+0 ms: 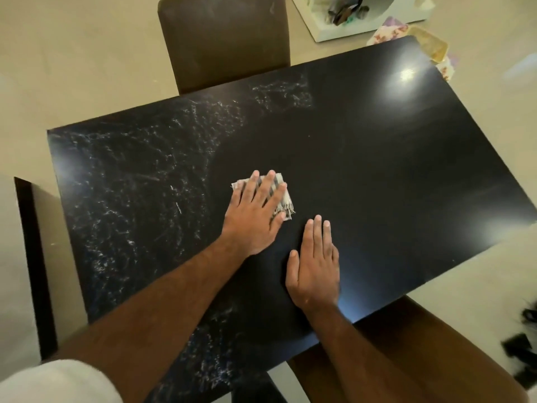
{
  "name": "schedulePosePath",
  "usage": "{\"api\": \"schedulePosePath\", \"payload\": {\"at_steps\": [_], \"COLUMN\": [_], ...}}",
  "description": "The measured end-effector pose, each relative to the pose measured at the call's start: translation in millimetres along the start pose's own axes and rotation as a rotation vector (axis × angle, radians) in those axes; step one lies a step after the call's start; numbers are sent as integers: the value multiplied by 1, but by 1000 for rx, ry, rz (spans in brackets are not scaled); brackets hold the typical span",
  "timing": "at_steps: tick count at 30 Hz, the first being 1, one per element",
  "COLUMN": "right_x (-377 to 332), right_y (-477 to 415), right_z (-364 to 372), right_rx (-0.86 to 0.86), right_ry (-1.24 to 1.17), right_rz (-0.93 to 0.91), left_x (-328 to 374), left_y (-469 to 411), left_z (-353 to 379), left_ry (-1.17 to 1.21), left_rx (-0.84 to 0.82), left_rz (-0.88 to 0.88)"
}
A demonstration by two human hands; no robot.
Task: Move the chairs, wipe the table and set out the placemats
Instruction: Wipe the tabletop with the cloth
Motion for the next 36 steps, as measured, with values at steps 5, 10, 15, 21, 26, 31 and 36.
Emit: {"api": "schedulePosePath", "payload": {"at_steps": [5,10,15,21,26,31,36], "right_x": [7,6,4,4,7,-7,-49], "right_y": [5,8,8,19,23,53,98], "right_z": [-3,-3,2,7,4,9,19], "right_rx": [79,60,60,53,5,-52,-179], "right_ry": [-209,-154,-39,-51,-172,-231,-458], "right_rz": [91,92,73,45,48,52,85], "left_x": [25,5,-34,-25,31,44,29], "left_y": [69,144,126,69,108,176,207], "left_z": [9,11,7,8,17,25,25], "left_ry": [13,-9,-16,59,79,104,178], "left_rx": [-53,-38,-3,32,-53,-151,-157], "left_rz": [138,-17,-136,-182,69,117,143]}}
Point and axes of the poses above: each hand's wrist, its own y-axis away from the middle knuckle, its own z-axis out of the palm, x = y × z, the point moved 3 cm from there along -y, towards the middle knuckle, and after that the axes turned 10 degrees about z, right-handed, at the moved point
